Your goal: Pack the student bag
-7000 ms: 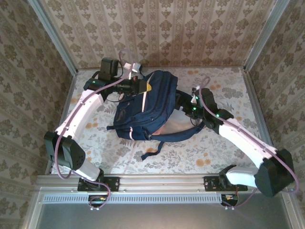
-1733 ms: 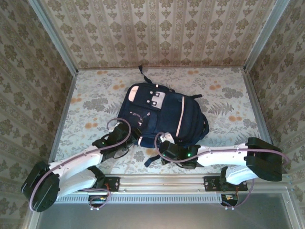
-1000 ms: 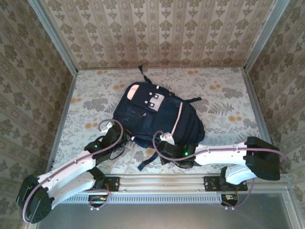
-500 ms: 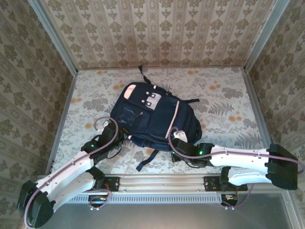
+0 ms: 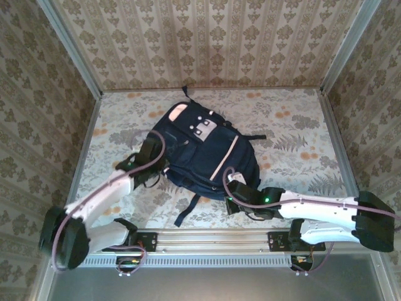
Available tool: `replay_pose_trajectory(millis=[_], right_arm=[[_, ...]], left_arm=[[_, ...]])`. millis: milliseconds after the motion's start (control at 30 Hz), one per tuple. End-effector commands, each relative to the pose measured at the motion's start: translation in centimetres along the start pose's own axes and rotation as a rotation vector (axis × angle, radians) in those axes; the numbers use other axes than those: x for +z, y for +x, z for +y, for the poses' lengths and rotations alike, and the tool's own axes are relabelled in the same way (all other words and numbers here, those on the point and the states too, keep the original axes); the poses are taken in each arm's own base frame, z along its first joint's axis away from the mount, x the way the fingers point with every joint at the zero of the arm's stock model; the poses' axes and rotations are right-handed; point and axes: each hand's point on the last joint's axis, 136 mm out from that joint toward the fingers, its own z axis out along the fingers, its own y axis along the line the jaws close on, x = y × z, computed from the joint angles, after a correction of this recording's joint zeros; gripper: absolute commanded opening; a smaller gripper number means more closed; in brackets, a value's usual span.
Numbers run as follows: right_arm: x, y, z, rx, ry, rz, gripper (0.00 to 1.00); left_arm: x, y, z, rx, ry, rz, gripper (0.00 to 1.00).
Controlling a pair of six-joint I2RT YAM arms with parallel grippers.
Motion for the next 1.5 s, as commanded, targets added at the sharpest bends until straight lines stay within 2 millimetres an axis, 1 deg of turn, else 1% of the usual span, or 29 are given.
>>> replay_pose_trajectory(millis=[0,67,100,133,200,267,367,400,500,567,600,733,933,1067,1133,1233,1333,1467], right_arm=[[0.1,-2.3,5.8,-0.040,-0.147,-0.036,0.00],[1.0,-2.9,7.7,-0.027,-0.169,-0.027,0.00],[1.4,-3.4,8.5,-0.015,-0.174,-0.027,0.00],[2.0,-3.6,9.1,-0.006,-0.178,-0.022,0.00],[2.8,-4.3,10.5,0.022,-0.203,-0.028,0.00],[3.4,-4.9,11.7,0.044,-0.230,-0.036,0.00],[4.2,-5.4,12.6,0.062,-0.249,-0.045,0.00],[4.5,-5.4,12.9,0.070,-0.258,-0.047,0.00],[5.0,-5.5,13.9,0.087,-0.294,-0.044,0.00],[5.2,-5.6,14.3,0.094,-0.306,-0.038,0.00],[5.3,-5.6,14.5,0.097,-0.312,-0.036,0.00],[5.5,-5.4,14.7,0.108,-0.324,-0.029,0.00],[5.7,-5.0,14.4,0.120,-0.328,-0.024,0.00],[5.8,-4.9,14.2,0.125,-0.325,-0.022,0.00],[6.0,-4.9,14.1,0.129,-0.321,-0.018,0.00],[6.2,-4.9,14.1,0.137,-0.323,-0.014,0.00],[6.7,-4.5,13.9,0.125,-0.305,-0.001,0.00],[7.6,-3.7,12.9,0.109,-0.246,0.022,0.00]], left_arm=[[-0.5,-2.2,-6.7,0.164,0.183,0.063,0.50],[-0.7,-2.9,-6.7,0.147,0.178,0.083,0.56],[-1.3,-3.0,-6.6,0.139,0.183,0.079,0.58],[-1.9,-3.9,-5.7,0.108,0.175,0.058,0.61],[-3.1,-4.1,-3.9,0.053,0.166,0.044,0.65],[-4.3,-3.5,-2.3,0.005,0.170,0.039,0.66],[-5.0,-0.9,-0.4,-0.087,0.200,0.078,0.67],[-4.9,0.2,0.3,-0.131,0.213,0.097,0.67],[-4.6,2.9,1.3,-0.234,0.265,0.127,0.66],[-4.0,4.1,2.0,-0.284,0.279,0.128,0.65],[-4.0,5.1,1.7,-0.277,0.297,0.141,0.65],[-3.1,5.9,1.9,-0.292,0.305,0.128,0.64],[-1.3,6.7,1.2,-0.292,0.337,0.133,0.61],[-0.5,7.4,1.1,-0.283,0.336,0.142,0.56],[-0.3,7.7,1.0,-0.275,0.337,0.144,0.53],[0.1,8.0,1.4,-0.272,0.321,0.133,0.46],[0.5,7.9,1.8,-0.269,0.299,0.115,0.34],[1.0,7.7,1.5,-0.236,0.283,0.110,0.10]])
